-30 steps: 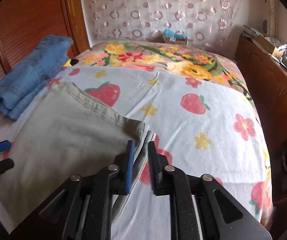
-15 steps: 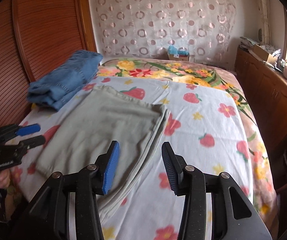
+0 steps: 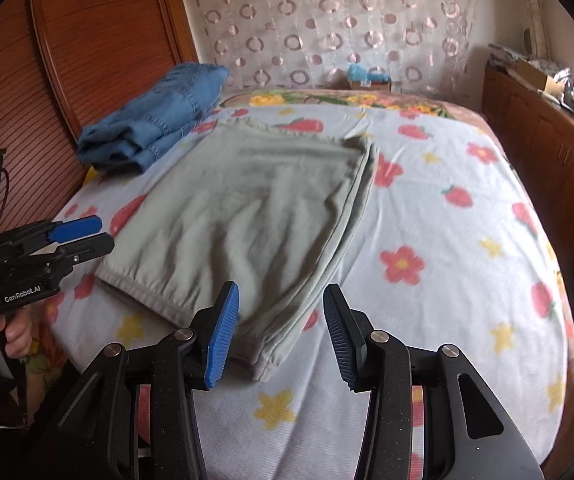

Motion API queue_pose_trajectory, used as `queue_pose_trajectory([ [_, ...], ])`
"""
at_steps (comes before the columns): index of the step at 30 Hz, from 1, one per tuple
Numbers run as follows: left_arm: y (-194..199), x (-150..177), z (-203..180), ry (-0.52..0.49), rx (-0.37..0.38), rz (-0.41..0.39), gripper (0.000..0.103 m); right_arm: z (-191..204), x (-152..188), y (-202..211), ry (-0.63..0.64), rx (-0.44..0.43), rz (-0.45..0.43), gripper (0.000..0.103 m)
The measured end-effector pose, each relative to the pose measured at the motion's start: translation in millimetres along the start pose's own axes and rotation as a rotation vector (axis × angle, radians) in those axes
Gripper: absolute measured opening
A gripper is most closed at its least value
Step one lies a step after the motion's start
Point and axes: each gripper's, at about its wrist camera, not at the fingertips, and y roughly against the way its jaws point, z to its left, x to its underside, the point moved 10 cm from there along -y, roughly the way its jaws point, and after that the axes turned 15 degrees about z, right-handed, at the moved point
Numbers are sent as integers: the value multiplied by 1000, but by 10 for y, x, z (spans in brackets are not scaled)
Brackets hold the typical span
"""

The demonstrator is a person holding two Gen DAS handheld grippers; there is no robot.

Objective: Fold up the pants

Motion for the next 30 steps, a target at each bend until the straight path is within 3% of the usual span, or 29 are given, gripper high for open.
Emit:
queue_pose_trajectory([
  [16,-194,125,28,9,-20,40,45,22,195,-148,-14,-10,29,44],
  [26,-138,113,-106,-4,56,30,45,128,209,-165,6,-36,44,29],
  [30,-149,155,-116,15,92,33,39,148,216,-167,10,-50,48,24],
])
